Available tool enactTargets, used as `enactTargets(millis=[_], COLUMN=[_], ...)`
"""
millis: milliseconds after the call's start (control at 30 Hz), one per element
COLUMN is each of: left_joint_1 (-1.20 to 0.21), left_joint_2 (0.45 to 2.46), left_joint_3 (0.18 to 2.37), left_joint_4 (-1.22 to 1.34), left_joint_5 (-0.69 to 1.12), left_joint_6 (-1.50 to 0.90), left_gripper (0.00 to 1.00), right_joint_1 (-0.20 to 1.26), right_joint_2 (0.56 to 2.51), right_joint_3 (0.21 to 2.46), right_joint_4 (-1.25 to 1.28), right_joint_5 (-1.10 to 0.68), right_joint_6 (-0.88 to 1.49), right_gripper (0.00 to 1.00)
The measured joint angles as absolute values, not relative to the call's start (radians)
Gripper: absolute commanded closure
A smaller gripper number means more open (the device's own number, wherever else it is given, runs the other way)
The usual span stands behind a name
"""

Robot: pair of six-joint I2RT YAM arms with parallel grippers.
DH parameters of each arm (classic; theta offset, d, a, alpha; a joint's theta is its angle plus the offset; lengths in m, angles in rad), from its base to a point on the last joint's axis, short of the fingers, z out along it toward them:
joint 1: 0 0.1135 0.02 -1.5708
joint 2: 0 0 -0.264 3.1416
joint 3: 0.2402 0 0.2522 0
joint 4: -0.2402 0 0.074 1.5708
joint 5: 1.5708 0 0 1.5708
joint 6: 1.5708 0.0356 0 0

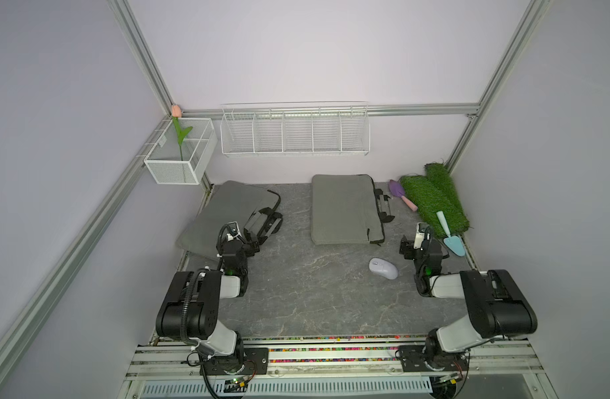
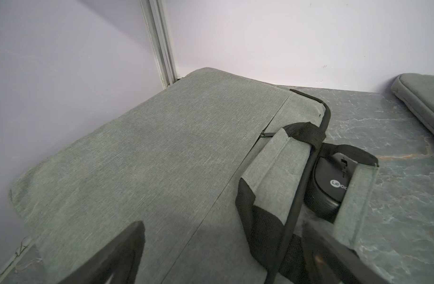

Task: Put the mouse into the laptop bag
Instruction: Unzip the zipper on the zippered laptop bag.

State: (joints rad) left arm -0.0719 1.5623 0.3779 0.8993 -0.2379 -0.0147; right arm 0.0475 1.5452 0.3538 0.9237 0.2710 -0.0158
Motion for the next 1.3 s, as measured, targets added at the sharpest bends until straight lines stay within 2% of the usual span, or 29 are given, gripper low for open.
enactTargets(millis=[1100, 1200, 1300], left_joint_1=[-0.075, -0.086, -0.086], left_joint_2=[1.55, 1.456, 1.274], left_joint_3=[0.372, 0.366, 0.398], left_joint_4=[0.906, 0.841, 0.681], left_joint_5=[-0.244, -0.303, -0.379], left_joint_6=[-0.014, -0.023, -0.072], left_gripper=[0.01, 0.01, 0.01], right_joint_1=[0.051, 0.061, 0.06], right_joint_2=[1.533, 1.433, 1.351], right_joint_3=[0.354, 0.421, 0.65], right_joint_4=[0.911, 0.678, 0.36], right_joint_5=[0.276, 0.327, 0.372], right_joint_6=[-0.017, 0.006, 0.096], right_gripper=[0.11, 0.11, 0.11])
